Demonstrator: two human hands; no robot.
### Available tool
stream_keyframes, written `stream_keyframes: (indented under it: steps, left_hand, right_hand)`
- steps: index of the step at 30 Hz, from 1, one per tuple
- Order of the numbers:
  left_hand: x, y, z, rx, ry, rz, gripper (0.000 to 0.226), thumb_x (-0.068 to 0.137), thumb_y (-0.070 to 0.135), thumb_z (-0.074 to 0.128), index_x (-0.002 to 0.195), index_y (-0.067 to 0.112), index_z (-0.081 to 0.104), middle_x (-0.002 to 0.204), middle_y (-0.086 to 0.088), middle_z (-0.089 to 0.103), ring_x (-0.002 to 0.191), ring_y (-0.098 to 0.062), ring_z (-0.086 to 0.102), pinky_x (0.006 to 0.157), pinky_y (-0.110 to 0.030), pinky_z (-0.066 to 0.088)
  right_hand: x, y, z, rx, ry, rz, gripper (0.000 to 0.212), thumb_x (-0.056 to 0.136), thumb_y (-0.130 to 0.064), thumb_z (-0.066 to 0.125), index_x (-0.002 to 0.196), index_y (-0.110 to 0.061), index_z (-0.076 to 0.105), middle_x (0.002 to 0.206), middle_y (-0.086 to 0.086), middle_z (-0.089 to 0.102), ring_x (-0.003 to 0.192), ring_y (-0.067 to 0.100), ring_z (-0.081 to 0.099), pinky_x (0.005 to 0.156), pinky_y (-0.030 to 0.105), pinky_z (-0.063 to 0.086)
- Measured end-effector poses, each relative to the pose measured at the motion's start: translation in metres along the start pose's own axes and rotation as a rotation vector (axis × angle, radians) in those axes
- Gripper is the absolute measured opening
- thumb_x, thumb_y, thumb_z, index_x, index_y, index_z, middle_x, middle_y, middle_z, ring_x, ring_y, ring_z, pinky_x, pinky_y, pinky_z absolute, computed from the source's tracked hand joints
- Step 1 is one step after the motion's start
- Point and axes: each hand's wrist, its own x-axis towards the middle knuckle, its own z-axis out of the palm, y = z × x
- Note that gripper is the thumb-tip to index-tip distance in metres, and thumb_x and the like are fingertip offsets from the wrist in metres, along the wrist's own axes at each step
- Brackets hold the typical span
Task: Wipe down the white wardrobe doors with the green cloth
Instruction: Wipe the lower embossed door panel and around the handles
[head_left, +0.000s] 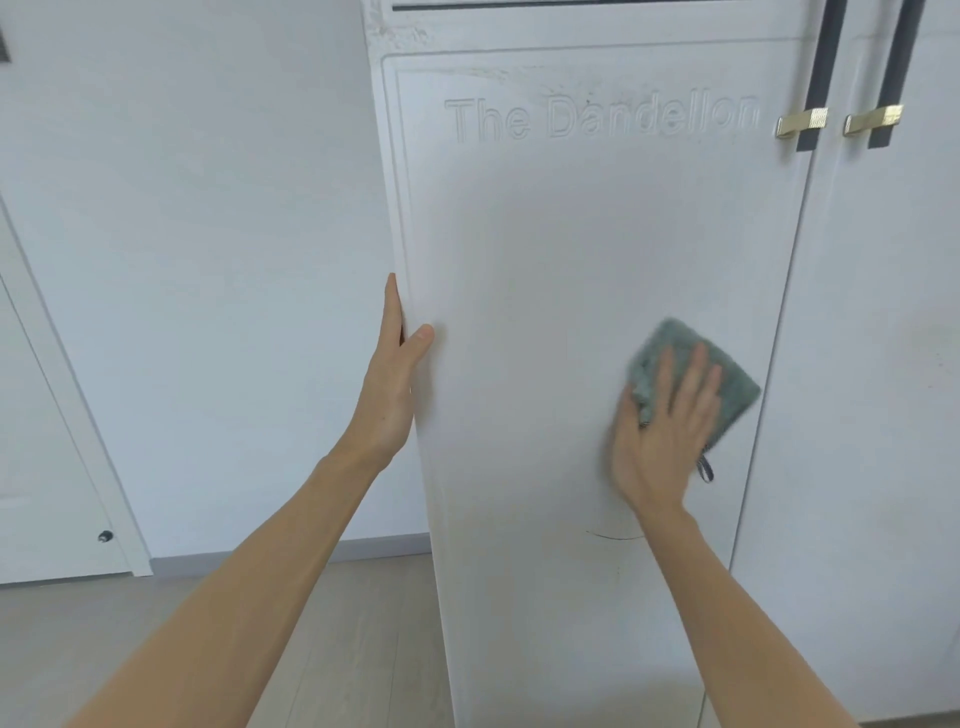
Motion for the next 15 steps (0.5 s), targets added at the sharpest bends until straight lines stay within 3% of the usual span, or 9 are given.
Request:
stream_keyframes:
  steps: [4, 6, 9, 11, 13, 15]
  left_hand:
    - [-0.01, -0.007, -0.002, 0.044, -0.02, -0.017, 0.079, 0.102, 0.045, 0.047, 0.168, 0.034, 0.004, 0.17, 0.03, 0.014, 0.144, 0.024, 0.02, 0.104, 0.003, 0.029]
    - [-0.012, -0.007, -0.002, 0.054, -0.025, -0.022, 0.078, 0.103, 0.044, 0.046, 0.168, 0.033, 0.004, 0.17, 0.029, 0.014, 0.148, 0.02, 0.02, 0.109, 0.0, 0.028]
    - [-0.013, -0.006, -0.004, 0.071, -0.046, -0.036, 0.07, 0.112, 0.037, 0.044, 0.168, 0.033, 0.003, 0.171, 0.028, 0.013, 0.151, 0.016, 0.018, 0.118, -0.01, 0.025]
    - [-0.014, -0.005, -0.006, 0.098, -0.06, -0.047, 0.067, 0.114, 0.032, 0.04, 0.168, 0.033, 0.001, 0.171, 0.028, 0.011, 0.149, 0.019, 0.017, 0.118, -0.008, 0.022]
    - [-0.015, -0.004, -0.006, 0.115, -0.053, -0.064, 0.067, 0.114, 0.031, 0.039, 0.168, 0.034, -0.001, 0.17, 0.029, 0.009, 0.142, 0.028, 0.018, 0.111, 0.0, 0.023]
    - [-0.015, -0.004, -0.006, 0.115, -0.045, -0.06, 0.067, 0.114, 0.031, 0.04, 0.167, 0.035, 0.0, 0.17, 0.03, 0.01, 0.143, 0.026, 0.019, 0.113, -0.003, 0.024]
  right_hand:
    - [0.003, -0.028, 0.008, 0.171, 0.162, 0.406, 0.064, 0.105, -0.046, 0.022, 0.164, -0.027, 0.007, 0.172, 0.002, -0.003, 0.158, 0.027, -0.005, 0.127, 0.05, 0.0]
    - [-0.004, -0.066, 0.022, 0.18, 0.213, 0.45, 0.066, 0.104, -0.044, 0.026, 0.163, -0.018, 0.015, 0.171, 0.013, 0.006, 0.157, 0.037, 0.004, 0.126, 0.055, 0.006]
    - [-0.056, -0.121, 0.049, 0.05, 0.059, 0.036, 0.066, 0.105, -0.044, 0.031, 0.164, -0.022, 0.01, 0.171, 0.012, 0.002, 0.157, 0.037, 0.001, 0.127, 0.052, 0.002]
    - [-0.092, -0.134, 0.061, -0.041, -0.089, -0.27, 0.067, 0.104, -0.046, 0.034, 0.164, -0.03, 0.007, 0.172, 0.005, -0.003, 0.158, 0.031, -0.003, 0.128, 0.048, -0.001]
    - [-0.102, -0.122, 0.063, -0.081, -0.176, -0.507, 0.068, 0.102, -0.042, 0.044, 0.163, -0.035, 0.015, 0.172, -0.003, 0.001, 0.159, 0.024, 0.0, 0.128, 0.043, 0.001]
    - [-0.086, -0.099, 0.056, -0.065, -0.218, -0.671, 0.066, 0.099, -0.039, 0.051, 0.16, -0.039, 0.027, 0.171, -0.01, 0.008, 0.159, 0.017, 0.006, 0.128, 0.037, 0.002]
